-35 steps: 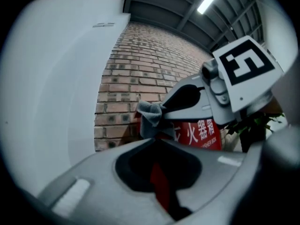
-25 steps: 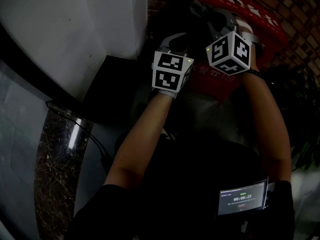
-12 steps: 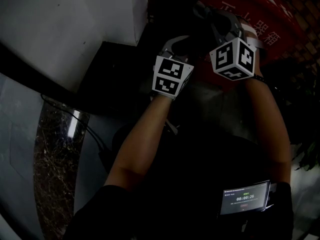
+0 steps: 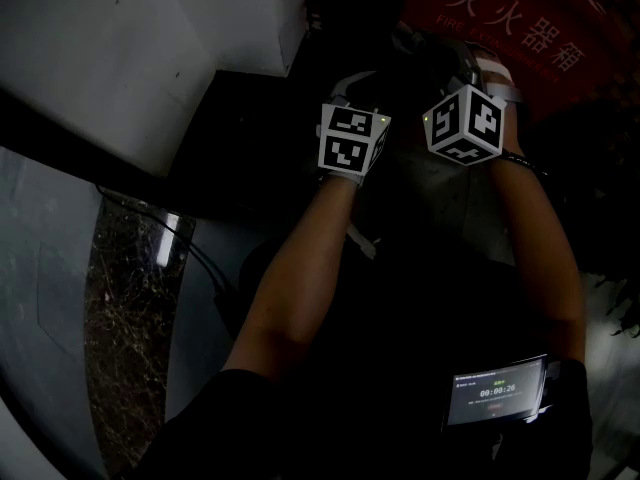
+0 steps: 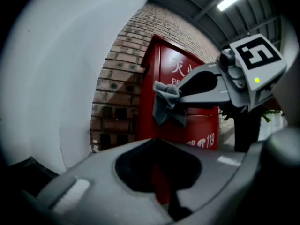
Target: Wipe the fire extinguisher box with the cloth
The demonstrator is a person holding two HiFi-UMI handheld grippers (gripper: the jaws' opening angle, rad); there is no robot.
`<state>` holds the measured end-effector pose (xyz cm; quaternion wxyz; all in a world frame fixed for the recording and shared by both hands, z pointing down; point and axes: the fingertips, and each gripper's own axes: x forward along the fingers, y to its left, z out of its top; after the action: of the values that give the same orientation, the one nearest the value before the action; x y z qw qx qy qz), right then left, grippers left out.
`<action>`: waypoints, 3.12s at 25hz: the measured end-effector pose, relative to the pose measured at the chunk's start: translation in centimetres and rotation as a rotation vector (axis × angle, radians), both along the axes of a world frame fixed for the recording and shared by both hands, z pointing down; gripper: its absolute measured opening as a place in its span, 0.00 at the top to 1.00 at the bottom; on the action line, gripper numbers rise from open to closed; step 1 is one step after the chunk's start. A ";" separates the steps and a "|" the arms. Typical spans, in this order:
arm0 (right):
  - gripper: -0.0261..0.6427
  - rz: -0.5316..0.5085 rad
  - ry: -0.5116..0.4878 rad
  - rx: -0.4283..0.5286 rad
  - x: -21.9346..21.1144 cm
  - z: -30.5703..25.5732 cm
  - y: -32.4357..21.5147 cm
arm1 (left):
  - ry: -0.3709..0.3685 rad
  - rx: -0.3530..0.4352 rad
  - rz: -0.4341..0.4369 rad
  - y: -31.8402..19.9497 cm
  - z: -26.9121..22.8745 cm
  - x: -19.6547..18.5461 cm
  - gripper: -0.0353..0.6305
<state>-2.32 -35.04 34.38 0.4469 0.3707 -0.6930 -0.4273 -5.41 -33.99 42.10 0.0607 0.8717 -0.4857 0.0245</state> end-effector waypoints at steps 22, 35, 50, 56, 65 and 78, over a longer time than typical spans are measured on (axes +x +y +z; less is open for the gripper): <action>0.91 0.006 -0.022 -0.158 -0.9 17.0 0.1 | -0.072 -0.071 0.057 -1.0 9.9 -0.4 0.94; 0.91 0.019 -0.060 -0.359 -1.2 25.0 0.3 | -0.188 -0.279 0.066 -0.6 17.0 0.6 0.94; 0.91 0.032 -0.013 -0.437 -2.0 30.5 0.9 | -0.249 -0.404 0.038 -0.9 20.9 0.5 0.94; 0.91 0.041 -0.024 -0.372 -0.4 24.2 2.8 | -0.323 -0.235 0.114 0.8 13.0 3.1 0.94; 0.91 0.069 -0.028 -0.117 2.7 7.5 4.2 | -0.034 -0.014 0.176 2.3 -4.6 5.2 0.94; 0.91 0.103 -0.026 0.300 4.6 -15.1 2.8 | 0.022 0.249 0.048 2.5 -17.7 5.3 0.94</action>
<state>2.24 -32.24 19.24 0.3990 0.4737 -0.6072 -0.4977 -0.08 -31.48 24.44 -0.0433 0.8840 -0.4634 -0.0441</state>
